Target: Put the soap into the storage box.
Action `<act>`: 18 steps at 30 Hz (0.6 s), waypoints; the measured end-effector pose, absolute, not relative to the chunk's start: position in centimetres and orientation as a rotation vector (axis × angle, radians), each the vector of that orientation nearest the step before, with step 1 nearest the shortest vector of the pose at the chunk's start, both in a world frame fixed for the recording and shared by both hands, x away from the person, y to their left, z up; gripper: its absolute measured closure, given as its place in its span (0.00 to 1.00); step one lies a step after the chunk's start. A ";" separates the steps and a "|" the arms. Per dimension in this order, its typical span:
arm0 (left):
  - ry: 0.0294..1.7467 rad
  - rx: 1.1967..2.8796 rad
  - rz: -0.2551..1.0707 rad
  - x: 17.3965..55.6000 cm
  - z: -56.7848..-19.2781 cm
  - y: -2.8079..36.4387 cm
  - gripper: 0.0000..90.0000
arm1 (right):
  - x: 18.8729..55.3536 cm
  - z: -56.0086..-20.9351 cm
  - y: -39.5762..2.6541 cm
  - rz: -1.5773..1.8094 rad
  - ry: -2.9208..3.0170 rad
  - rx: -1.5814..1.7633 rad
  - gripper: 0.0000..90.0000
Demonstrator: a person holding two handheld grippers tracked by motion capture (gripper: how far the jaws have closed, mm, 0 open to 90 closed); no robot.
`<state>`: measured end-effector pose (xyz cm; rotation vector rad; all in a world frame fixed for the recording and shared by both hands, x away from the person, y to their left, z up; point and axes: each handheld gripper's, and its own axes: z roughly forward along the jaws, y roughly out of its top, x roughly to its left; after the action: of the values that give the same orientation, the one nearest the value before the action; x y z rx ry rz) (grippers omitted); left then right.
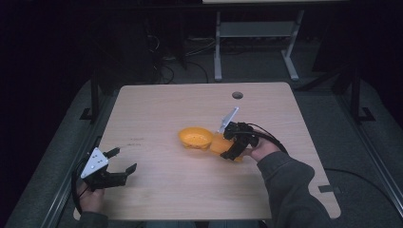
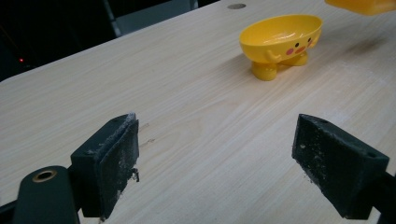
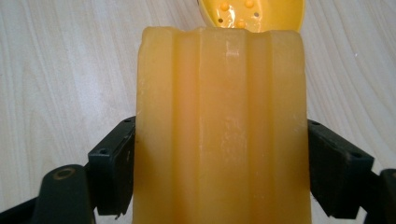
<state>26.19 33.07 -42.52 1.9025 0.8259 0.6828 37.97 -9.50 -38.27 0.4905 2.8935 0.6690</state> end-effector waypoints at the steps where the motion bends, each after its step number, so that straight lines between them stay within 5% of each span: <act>1: 0.828 1.901 0.682 26.2 -42.5 33.1 0.15 | 38.0 -38.3 -9.5 0.669 2.893 0.491 0.23; 18: 0.830 1.889 0.681 26.2 -42.5 33.2 0.15 | 39.7 -37.8 -7.1 0.681 2.905 0.440 0.23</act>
<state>26.19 33.17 -42.54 1.8893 0.8301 0.6811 39.68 -7.10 -37.76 0.4397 2.9050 0.6806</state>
